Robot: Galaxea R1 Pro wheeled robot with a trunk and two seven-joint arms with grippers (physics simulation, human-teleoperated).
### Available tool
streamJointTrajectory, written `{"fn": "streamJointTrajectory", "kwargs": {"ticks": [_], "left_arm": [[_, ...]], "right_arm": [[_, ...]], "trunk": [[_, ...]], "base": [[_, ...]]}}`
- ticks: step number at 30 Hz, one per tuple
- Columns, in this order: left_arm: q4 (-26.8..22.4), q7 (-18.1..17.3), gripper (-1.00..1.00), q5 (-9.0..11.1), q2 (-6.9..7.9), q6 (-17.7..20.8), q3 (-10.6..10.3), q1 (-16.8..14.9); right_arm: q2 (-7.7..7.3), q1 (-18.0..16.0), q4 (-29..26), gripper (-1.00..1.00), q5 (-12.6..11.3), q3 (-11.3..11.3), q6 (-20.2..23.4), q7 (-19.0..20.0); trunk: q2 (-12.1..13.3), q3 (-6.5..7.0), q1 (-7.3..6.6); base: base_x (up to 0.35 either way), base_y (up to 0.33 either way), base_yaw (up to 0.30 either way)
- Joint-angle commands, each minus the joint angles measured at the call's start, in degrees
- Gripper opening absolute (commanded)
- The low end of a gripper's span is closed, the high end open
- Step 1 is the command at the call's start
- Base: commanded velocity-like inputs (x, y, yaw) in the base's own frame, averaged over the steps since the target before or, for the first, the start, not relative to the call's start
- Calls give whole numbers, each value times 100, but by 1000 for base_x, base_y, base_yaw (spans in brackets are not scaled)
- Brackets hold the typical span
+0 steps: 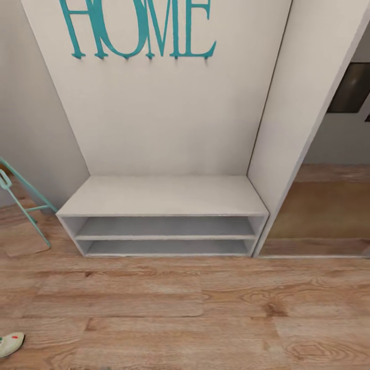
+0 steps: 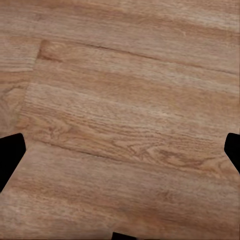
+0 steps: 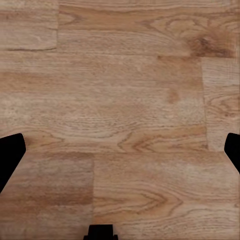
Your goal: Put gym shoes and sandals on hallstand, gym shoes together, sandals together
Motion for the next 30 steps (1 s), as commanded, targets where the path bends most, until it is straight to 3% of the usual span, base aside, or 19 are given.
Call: {"fn": "streamJointTrajectory", "kwargs": {"ticks": [1, 30], "left_arm": [[7, 2, 100, 30, 1, -20, -12, -5], [7, 2, 100, 30, 3, -20, -12, -5]], "right_arm": [[0, -1, 2, 100, 1, -4, -17, -3], [0, -1, 2, 100, 1, -4, -14, -3]], "trunk": [[-2, -10, -1], [-2, -161, -1]], "base": [[0, 0, 242], [0, 0, 242]]}}
